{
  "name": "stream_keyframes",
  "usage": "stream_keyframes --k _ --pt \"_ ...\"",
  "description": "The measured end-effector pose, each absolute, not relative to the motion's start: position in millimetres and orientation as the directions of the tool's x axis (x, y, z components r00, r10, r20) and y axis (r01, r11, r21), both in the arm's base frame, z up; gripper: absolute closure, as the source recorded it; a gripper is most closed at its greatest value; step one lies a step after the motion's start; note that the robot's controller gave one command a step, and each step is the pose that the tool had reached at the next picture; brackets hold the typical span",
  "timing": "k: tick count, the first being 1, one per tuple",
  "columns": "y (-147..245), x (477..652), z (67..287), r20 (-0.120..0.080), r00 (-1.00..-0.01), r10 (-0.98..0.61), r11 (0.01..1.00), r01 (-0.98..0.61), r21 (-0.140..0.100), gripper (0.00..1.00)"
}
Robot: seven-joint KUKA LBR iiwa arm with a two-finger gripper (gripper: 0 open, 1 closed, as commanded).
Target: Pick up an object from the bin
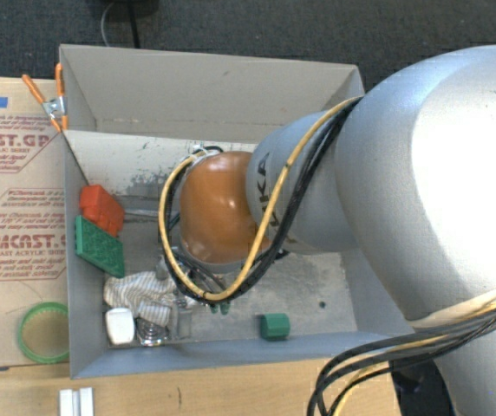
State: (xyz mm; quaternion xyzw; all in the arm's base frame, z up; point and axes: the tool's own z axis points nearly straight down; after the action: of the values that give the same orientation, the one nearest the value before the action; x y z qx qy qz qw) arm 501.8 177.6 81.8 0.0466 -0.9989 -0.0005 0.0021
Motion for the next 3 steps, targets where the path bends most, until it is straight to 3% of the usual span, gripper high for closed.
stream_keyframes --k 1,2,3 --pt "190 506.5 113 -0.002 -0.991 -0.134 0.991 -0.134 0.002 0.0" --pt "183 499.8 78 0.001 -0.98 -0.198 0.98 -0.198 0.002 0.0" --pt "188 502.5 71 -0.006 -0.996 -0.085 0.996 -0.085 0.004 1.0"
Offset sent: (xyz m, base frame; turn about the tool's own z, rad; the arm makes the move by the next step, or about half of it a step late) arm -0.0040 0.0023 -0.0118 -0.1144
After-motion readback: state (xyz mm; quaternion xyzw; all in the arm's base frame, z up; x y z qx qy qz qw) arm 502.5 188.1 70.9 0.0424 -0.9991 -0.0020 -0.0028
